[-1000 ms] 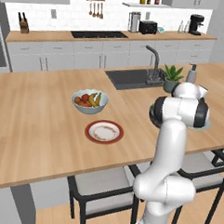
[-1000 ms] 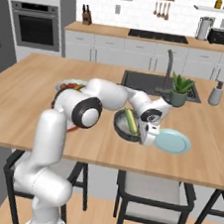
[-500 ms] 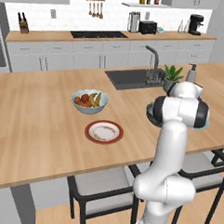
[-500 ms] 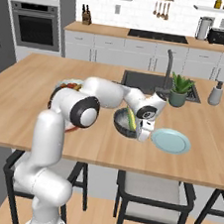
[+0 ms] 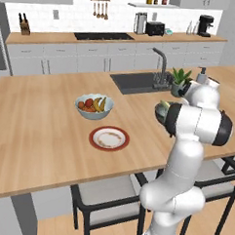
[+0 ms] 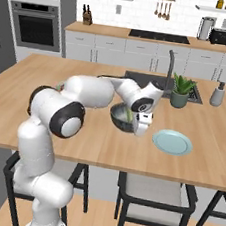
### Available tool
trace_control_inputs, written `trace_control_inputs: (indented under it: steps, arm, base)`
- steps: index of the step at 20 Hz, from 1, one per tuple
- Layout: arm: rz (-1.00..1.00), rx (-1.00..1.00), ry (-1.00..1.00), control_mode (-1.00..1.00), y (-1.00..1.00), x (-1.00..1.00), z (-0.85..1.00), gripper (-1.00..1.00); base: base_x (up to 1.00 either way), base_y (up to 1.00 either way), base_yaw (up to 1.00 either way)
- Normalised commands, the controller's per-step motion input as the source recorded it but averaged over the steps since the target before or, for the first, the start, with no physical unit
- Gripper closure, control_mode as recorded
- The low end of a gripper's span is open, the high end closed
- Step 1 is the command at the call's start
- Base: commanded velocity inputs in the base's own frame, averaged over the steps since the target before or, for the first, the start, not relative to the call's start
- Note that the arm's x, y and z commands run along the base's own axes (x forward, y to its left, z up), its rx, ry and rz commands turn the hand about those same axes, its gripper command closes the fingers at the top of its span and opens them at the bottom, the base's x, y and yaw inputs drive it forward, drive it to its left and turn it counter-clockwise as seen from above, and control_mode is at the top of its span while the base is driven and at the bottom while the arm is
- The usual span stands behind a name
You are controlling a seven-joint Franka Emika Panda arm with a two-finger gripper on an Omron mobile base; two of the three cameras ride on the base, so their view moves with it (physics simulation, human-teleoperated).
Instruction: Pick the chicken drumstick and corn from their plates and place them in the bowl. Then put the bowl in the fridge.
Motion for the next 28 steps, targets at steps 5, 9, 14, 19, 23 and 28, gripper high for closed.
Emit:
trace_control_inputs:
  steps: [5,9,14,19,23,28]
  arm:
    - [0.15,-0.16,0.00,-1.00,0.59,-0.99,0.81,1.00]
    - [0.04,-0.09,-0.07,-1.00,0.62,-0.86,0.87,1.00]
    - [0.00,0.07,-0.19,-1.00,0.67,-0.88,0.53,1.00]
    - [0.00,0.08,-0.09,-1.00,0.34,-0.87,0.35,1.00]
    - [-0.01,0.00,-0.04,-1.00,0.05,-0.84,0.42,1.00]
    - [0.00,0.00,0.02,1.00,0.08,-0.32,0.27,1.00]
  base:
    - [0.00,0.00,0.00]
    - [0.00,0.00,0.00]
    - [0.00,0.00,0.00]
    - [0.00,0.00,0.00]
    - [0.00,0.00,0.00]
    - [-0.59,0.26,0.00]
